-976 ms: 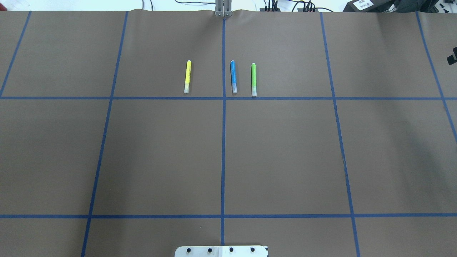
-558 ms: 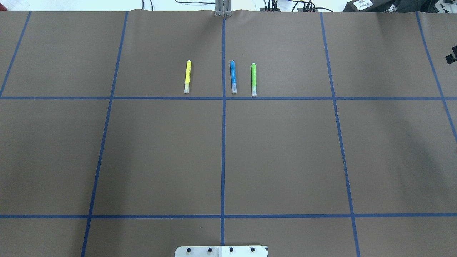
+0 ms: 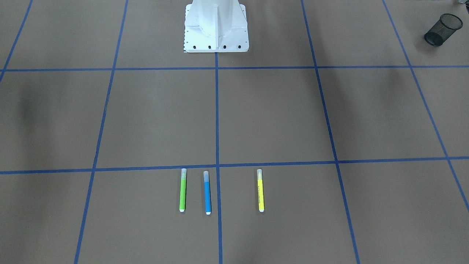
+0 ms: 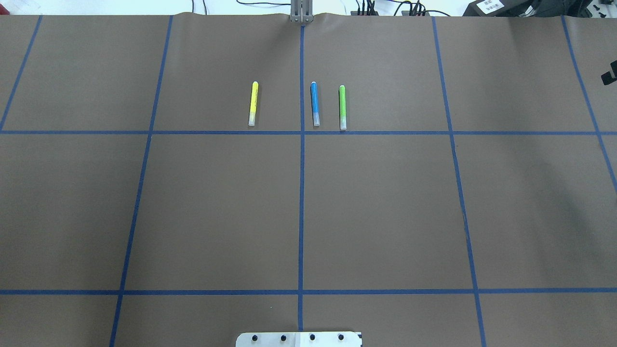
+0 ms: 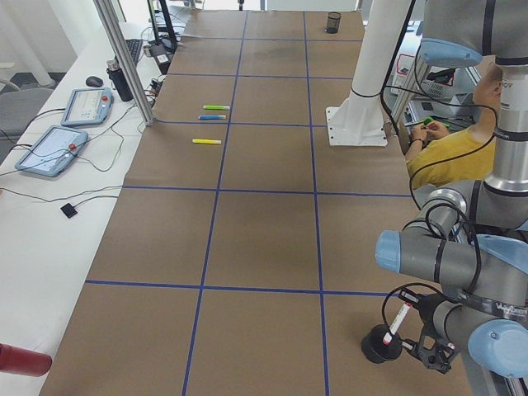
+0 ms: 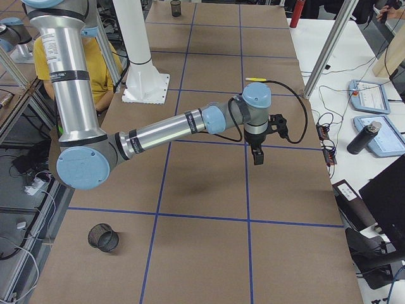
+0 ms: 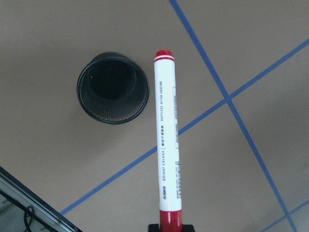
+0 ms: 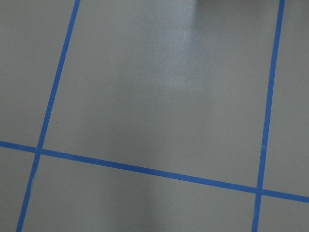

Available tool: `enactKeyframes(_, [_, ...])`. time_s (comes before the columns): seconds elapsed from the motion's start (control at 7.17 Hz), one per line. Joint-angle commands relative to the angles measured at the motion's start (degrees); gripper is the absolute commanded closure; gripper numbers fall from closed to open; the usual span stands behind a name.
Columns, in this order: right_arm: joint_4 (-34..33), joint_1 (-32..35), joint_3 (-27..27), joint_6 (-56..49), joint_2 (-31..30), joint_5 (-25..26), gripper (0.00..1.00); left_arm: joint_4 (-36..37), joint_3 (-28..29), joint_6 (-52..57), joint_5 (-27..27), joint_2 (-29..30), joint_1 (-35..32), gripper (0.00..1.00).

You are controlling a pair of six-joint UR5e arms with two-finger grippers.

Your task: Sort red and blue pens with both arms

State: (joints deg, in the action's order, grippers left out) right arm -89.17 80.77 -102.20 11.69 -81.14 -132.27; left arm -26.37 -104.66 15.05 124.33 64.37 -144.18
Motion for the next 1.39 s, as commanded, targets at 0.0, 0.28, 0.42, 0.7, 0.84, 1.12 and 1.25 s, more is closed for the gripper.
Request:
enactKeyframes(0.0, [-0.04, 0.0, -1.24, 0.0, -0.59, 0.08, 0.0, 0.53, 7.68, -3.44, 0.04, -0.04, -1.02, 1.0])
enactKeyframes(0.28, [0.05, 0.0, -1.42, 0.0, -0.6, 0.08, 0.0, 0.09, 13.75, -3.71, 1.7, 1.19, -1.02, 1.0])
enactKeyframes(0.42, [0.05, 0.0, -1.6, 0.0, -0.6, 0.08, 0.0, -0.34, 16.57, -3.72, 1.8, 2.33, -1.02, 1.0])
enactKeyframes(0.7, [0.05, 0.0, -2.04, 0.35, -0.6, 0.08, 0.0, -4.45, 19.57, -6.6, 2.68, 3.22, -1.02, 1.0])
enactKeyframes(0.84, [0.05, 0.0, -2.39, 1.14, -0.6, 0.08, 0.0, -7.18, 20.63, -6.18, 2.68, 3.31, -1.02, 0.91])
enactKeyframes(1.12, [0.05, -0.09, -2.39, 1.41, -0.6, 0.08, 0.0, -8.78, 21.17, -6.0, 2.68, 3.31, -1.02, 0.0])
enactKeyframes(1.25, [0.05, 0.0, -2.39, 1.41, -0.51, 0.08, 0.0, -8.79, 20.91, -6.0, 2.59, 3.31, -0.93, 0.0])
